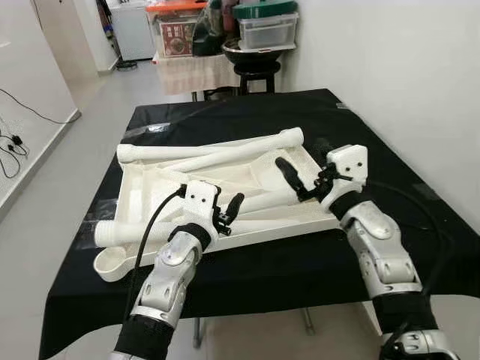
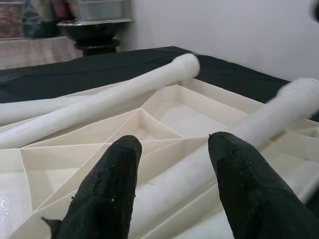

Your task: Building children table

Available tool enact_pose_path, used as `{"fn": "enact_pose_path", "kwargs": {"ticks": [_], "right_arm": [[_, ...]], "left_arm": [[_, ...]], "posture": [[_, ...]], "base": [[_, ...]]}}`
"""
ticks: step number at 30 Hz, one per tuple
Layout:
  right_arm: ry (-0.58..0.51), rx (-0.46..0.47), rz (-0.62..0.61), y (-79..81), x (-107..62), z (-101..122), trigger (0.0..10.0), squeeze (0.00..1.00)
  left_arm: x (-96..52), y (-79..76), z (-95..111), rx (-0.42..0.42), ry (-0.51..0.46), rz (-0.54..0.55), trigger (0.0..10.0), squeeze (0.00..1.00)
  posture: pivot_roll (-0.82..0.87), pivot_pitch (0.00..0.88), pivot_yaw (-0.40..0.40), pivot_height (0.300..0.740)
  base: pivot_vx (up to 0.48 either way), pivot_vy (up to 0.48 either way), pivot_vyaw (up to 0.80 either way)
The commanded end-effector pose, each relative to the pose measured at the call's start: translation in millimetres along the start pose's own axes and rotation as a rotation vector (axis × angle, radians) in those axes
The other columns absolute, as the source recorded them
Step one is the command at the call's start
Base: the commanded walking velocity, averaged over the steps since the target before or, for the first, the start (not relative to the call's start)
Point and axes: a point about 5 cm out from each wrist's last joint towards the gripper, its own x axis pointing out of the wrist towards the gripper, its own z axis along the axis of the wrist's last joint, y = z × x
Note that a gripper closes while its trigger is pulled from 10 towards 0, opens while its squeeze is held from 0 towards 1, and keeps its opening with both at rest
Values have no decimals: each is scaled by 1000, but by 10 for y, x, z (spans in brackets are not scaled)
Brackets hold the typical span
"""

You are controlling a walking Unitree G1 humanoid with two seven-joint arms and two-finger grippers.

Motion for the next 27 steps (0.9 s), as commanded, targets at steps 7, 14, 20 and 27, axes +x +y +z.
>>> {"fn": "enact_pose_path", "kwargs": {"ticks": [7,14,20,27], "right_arm": [[56,-91,46,71,-34,-43,10000,0],[261,-365,146,104,-42,-87,10000,0],[391,-563,241,-45,46,-30,10000,0],[498,-687,296,-124,143,31,10000,0]], "left_arm": [[-42,103,-86,10,42,51,10000,0],[-153,222,-196,44,110,78,10000,0],[-215,232,-235,51,133,86,10000,0],[-244,199,-244,52,145,89,10000,0]], "posture": [[-108,0,40,740],[-88,12,54,740],[-91,22,49,740],[-81,34,34,740]], "base": [[0,0,0],[0,0,0],[0,0,0],[0,0,0]]}}
